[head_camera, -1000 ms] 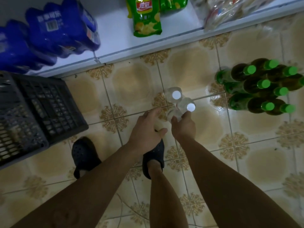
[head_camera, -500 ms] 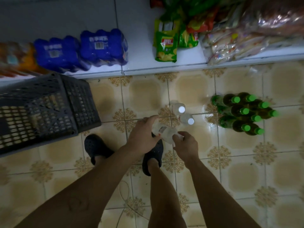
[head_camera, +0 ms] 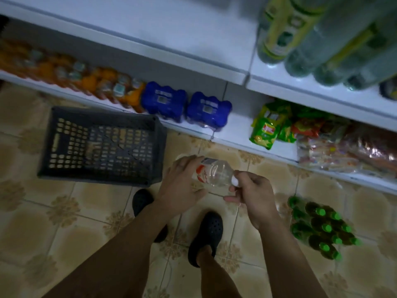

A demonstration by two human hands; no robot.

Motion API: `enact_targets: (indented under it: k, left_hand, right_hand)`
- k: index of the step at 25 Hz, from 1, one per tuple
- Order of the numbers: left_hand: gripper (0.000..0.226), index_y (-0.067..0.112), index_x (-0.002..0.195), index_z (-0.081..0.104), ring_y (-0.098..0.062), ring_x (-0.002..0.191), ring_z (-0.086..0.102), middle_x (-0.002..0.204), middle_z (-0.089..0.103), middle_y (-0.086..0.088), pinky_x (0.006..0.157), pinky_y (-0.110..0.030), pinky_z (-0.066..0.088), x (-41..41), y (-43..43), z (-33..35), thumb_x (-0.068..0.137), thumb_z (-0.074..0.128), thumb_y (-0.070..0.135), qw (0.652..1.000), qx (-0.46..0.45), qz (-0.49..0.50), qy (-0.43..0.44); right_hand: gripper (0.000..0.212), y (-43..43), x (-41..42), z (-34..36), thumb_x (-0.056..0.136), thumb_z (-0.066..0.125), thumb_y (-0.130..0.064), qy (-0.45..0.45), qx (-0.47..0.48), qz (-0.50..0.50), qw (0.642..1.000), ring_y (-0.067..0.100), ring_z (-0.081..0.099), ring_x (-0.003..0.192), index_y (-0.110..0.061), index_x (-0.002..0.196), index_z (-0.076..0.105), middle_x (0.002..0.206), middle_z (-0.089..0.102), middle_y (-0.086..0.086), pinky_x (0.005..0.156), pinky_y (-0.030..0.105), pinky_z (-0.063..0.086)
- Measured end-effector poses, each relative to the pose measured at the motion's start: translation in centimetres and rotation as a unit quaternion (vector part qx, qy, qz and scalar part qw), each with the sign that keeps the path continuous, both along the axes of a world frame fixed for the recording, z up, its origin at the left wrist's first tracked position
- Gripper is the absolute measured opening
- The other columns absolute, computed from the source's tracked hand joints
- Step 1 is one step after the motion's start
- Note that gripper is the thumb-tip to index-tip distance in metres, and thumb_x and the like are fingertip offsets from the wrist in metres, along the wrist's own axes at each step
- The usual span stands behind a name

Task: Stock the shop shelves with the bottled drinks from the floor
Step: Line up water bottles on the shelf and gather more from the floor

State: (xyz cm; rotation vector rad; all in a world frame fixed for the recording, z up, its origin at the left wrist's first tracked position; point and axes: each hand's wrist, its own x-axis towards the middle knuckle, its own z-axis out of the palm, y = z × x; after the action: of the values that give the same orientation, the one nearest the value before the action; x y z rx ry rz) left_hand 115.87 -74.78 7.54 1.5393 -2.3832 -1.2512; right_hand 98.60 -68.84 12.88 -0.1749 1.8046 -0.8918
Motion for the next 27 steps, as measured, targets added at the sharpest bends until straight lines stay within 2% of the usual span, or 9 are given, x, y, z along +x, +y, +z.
enact_targets:
  k: [5, 9, 13, 15, 18, 20, 22, 25, 27]
  left_hand:
    - [0.081, 0.027, 0.138, 0.040, -0.020, 0.131, 0.034, 0.142, 0.042, 0.002, 0.112, -0.039, 0.021, 5.0, -6.4, 3.6, 0.069, 0.079, 0.043, 0.996, -0.064, 0.045, 0.034]
    - [0.074, 0.026, 0.128, 0.048, -0.021, 0.118, 0.050, 0.125, 0.056, 0.004, 0.105, -0.049, 0.035, 11.1, -12.0, 7.0, 0.064, 0.073, 0.053, 0.988, -0.094, 0.106, 0.062]
    - [0.066, 0.032, 0.122, 0.052, -0.013, 0.103, 0.060, 0.112, 0.062, 0.011, 0.088, -0.042, 0.048, 16.8, -17.9, 10.8, 0.066, 0.072, 0.058, 0.967, -0.120, 0.189, 0.120]
    - [0.059, 0.034, 0.118, 0.052, -0.010, 0.098, 0.062, 0.106, 0.065, 0.012, 0.085, -0.039, 0.050, 18.9, -20.8, 12.9, 0.069, 0.072, 0.060, 0.956, -0.126, 0.217, 0.150]
    - [0.055, 0.030, 0.116, 0.055, -0.010, 0.096, 0.064, 0.102, 0.067, 0.011, 0.084, -0.041, 0.052, 21.1, -24.7, 15.2, 0.070, 0.075, 0.053, 0.941, -0.148, 0.253, 0.170]
    - [0.057, 0.031, 0.119, 0.054, -0.008, 0.098, 0.064, 0.105, 0.067, 0.012, 0.085, -0.042, 0.053, 22.1, -27.0, 16.0, 0.069, 0.077, 0.048, 0.925, -0.158, 0.287, 0.193]
    - [0.058, 0.031, 0.118, 0.054, -0.008, 0.097, 0.064, 0.104, 0.067, 0.012, 0.086, -0.043, 0.054, 22.6, -29.4, 16.9, 0.067, 0.071, 0.052, 0.911, -0.169, 0.316, 0.204]
    - [0.056, 0.030, 0.117, 0.051, -0.009, 0.095, 0.064, 0.102, 0.067, 0.011, 0.089, -0.043, 0.052, 22.9, -33.5, 17.8, 0.068, 0.063, 0.056, 0.915, -0.203, 0.308, 0.165]
    - [0.055, 0.027, 0.119, 0.051, -0.012, 0.094, 0.064, 0.101, 0.068, 0.008, 0.090, -0.041, 0.052, 23.0, -36.0, 18.3, 0.072, 0.068, 0.051, 0.912, -0.211, 0.317, 0.151]
  right_hand:
    - [0.020, -9.0, 6.6, 5.0, 0.093, 0.058, -0.013, 0.000, -0.034, 0.079, 0.996, 0.007, 0.051, 0.047, -0.005, 0.083, 0.073, 0.051, 0.053, 0.000, 0.060, 0.040, 0.061]
    - [0.025, -16.3, 12.3, 9.3, 0.093, 0.060, -0.017, 0.025, -0.059, 0.165, 0.984, 0.011, 0.050, 0.046, 0.001, 0.079, 0.070, 0.059, 0.053, 0.011, 0.057, 0.038, 0.059]
    - [0.039, -24.4, 18.3, 14.0, 0.093, 0.064, -0.028, 0.082, -0.115, 0.253, 0.957, 0.022, 0.056, 0.050, -0.003, 0.064, 0.066, 0.054, 0.056, 0.015, 0.045, 0.027, 0.050]
    - [0.043, -28.2, 21.1, 16.1, 0.090, 0.065, -0.041, 0.149, -0.158, 0.320, 0.922, 0.021, 0.058, 0.052, -0.007, 0.064, 0.066, 0.054, 0.060, 0.014, 0.043, 0.025, 0.043]
    - [0.031, -32.5, 23.9, 17.7, 0.083, 0.069, -0.050, 0.250, -0.232, 0.393, 0.854, 0.006, 0.057, 0.059, -0.021, 0.075, 0.069, 0.064, 0.066, -0.006, 0.055, 0.022, 0.046]
    - [0.024, -34.6, 25.0, 17.8, 0.082, 0.069, -0.051, 0.297, -0.255, 0.411, 0.823, 0.003, 0.054, 0.060, -0.028, 0.080, 0.065, 0.064, 0.061, -0.014, 0.052, 0.016, 0.040]
    - [0.025, -36.9, 25.7, 17.5, 0.080, 0.069, -0.055, 0.316, -0.255, 0.417, 0.813, 0.003, 0.052, 0.059, -0.032, 0.086, 0.061, 0.064, 0.057, -0.014, 0.052, 0.016, 0.036]
    - [0.049, -40.5, 26.4, 16.6, 0.073, 0.072, -0.060, 0.276, -0.255, 0.437, 0.817, 0.006, 0.063, 0.085, -0.034, 0.113, 0.060, 0.101, 0.064, -0.010, 0.072, 0.026, 0.052]
    - [0.053, -43.3, 26.9, 16.5, 0.072, 0.077, -0.054, 0.249, -0.273, 0.433, 0.822, 0.011, 0.066, 0.094, -0.032, 0.117, 0.059, 0.110, 0.067, -0.009, 0.082, 0.035, 0.057]
